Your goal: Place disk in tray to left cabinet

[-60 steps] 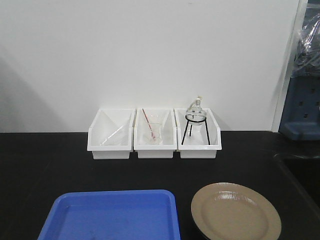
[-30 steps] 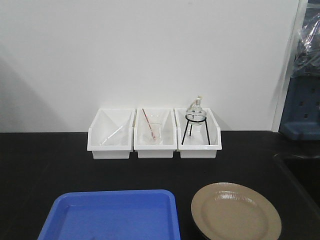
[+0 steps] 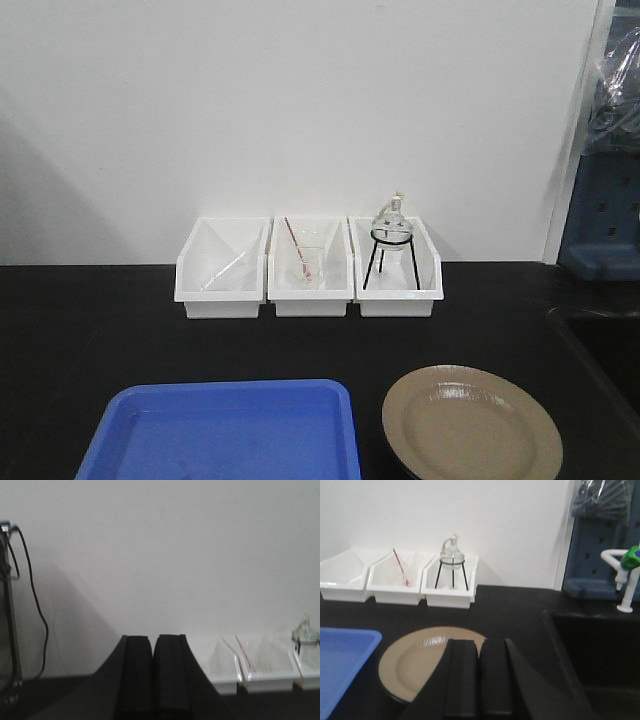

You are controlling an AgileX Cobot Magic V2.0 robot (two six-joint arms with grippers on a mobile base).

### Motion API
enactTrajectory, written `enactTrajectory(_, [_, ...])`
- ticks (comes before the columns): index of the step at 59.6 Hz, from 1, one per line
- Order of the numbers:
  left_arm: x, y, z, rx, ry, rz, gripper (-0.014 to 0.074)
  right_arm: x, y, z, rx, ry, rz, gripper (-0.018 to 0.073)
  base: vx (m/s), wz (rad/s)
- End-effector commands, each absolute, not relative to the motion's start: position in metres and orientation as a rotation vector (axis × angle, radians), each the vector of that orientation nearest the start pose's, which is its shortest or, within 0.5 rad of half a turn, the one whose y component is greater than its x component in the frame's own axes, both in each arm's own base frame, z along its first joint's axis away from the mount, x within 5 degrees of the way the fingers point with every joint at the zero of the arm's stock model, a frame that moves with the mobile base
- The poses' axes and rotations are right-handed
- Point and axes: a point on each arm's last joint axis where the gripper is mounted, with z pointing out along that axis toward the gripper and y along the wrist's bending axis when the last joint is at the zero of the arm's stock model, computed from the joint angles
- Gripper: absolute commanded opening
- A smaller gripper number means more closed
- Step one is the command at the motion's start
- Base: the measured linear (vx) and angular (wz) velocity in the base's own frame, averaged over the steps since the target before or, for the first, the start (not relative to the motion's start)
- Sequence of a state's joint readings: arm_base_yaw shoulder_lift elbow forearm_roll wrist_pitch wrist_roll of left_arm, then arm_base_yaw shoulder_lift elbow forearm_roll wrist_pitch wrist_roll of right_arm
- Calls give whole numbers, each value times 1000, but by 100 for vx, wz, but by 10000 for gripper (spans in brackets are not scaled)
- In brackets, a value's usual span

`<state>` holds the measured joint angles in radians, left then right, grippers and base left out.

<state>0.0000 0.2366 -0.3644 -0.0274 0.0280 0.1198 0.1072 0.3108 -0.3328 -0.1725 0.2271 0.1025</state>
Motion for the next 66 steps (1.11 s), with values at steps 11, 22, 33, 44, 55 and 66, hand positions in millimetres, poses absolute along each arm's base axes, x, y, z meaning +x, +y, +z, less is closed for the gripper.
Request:
enactTrajectory(11, [93,-1,312,63,1567,52,44,116,11,284,-147,1763,3,123,0,0])
enactTrajectory(22, [105,-1,304,66,1648,50,195,133,13,273,-157,1844,7,333,0,0])
enactTrajectory(33, [113,-1,299,68,1694,49,394,150,16,264,-27,1894,125,479,0,0])
enactTrajectory(44, [114,-1,299,68,1699,49,452,169,18,245,540,1952,485,480,0,0])
enactTrajectory(55, [114,-1,299,68,1700,49,449,197,14,216,1062,1871,642,480,0,0])
enactTrajectory(66, [114,-1,299,68,1700,49,449,221,15,198,1170,1911,602,480,0,0])
